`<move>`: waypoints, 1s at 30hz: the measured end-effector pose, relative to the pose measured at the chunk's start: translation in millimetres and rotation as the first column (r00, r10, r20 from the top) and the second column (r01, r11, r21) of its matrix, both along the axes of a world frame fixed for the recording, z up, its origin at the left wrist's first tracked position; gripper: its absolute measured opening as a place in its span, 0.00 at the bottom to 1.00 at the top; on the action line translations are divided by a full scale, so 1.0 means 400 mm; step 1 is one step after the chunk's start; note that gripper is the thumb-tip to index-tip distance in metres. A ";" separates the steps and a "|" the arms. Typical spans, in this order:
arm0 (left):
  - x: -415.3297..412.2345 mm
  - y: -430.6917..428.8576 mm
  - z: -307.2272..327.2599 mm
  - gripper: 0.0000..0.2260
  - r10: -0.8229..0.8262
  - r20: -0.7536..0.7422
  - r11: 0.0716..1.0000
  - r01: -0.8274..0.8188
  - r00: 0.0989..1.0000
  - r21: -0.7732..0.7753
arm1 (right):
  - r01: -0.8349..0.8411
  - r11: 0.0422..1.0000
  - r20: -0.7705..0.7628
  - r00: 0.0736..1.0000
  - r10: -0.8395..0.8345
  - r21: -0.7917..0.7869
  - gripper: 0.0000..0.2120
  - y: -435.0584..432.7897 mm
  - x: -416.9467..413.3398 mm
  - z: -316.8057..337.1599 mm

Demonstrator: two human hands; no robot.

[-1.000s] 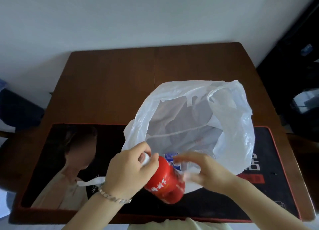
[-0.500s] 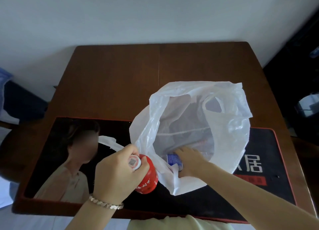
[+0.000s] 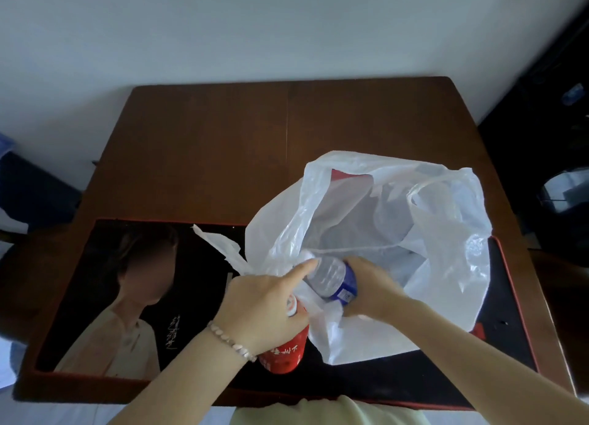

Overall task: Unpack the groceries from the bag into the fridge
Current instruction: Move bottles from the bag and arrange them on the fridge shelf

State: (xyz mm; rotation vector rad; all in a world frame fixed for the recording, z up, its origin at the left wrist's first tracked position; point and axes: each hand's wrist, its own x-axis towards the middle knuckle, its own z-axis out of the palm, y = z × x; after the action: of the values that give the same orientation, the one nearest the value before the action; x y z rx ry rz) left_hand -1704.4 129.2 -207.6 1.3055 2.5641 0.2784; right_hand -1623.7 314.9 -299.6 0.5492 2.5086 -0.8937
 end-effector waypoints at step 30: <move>-0.024 0.030 -0.039 0.19 0.142 -0.063 0.958 -0.153 0.988 -0.244 | 0.181 0.903 -0.237 0.967 -0.091 0.391 0.19 0.070 0.013 0.261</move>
State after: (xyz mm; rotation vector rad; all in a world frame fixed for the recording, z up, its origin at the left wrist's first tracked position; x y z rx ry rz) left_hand -1714.1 141.2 -223.2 1.0445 2.6349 -0.0470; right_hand -1618.3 343.0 -195.1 0.8079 2.9067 -0.4853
